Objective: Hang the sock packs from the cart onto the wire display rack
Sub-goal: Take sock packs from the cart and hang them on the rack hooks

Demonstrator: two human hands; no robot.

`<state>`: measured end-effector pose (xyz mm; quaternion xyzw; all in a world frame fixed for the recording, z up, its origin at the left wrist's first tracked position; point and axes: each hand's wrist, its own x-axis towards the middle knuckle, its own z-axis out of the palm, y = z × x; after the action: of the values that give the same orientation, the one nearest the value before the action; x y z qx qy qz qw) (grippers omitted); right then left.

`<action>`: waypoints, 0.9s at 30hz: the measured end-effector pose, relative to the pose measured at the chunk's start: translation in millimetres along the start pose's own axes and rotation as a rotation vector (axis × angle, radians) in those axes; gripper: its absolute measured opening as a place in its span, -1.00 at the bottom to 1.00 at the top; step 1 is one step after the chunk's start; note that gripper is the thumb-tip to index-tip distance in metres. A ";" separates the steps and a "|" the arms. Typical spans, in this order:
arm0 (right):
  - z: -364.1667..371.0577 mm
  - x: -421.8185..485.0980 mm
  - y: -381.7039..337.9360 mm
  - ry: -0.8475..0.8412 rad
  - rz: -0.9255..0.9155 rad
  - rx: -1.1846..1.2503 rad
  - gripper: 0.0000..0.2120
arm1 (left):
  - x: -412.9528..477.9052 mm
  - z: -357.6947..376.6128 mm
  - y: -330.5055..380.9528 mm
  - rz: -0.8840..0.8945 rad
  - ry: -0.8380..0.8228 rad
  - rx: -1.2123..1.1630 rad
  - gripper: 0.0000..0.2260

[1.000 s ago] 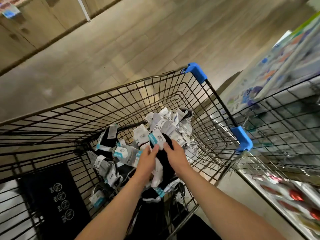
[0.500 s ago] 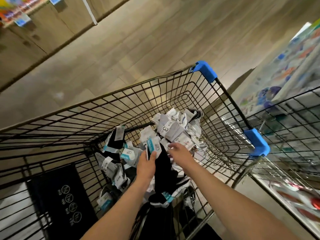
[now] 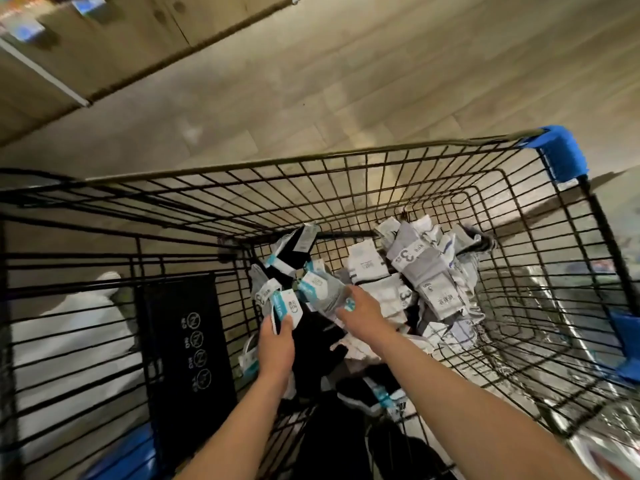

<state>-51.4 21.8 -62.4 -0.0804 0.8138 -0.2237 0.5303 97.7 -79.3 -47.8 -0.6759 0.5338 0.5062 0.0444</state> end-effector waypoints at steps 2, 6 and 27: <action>6.3 7.5 -1.6 0.055 -0.020 -0.120 -0.38 | 5.8 2.4 -7.2 -0.002 -0.009 -0.027 -0.73; 10.1 21.8 0.2 0.023 0.084 -0.228 -0.23 | 10.1 5.9 -20.8 -0.029 -0.046 -0.024 -0.75; -55.0 -62.1 -22.9 0.179 -0.050 0.527 -0.71 | -36.4 10.6 31.2 0.098 -0.168 -0.147 -0.81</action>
<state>-76.9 39.7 17.8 0.0602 0.7689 -0.4470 0.4532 70.1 -61.6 -11.3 -0.6054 0.5220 0.6006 0.0143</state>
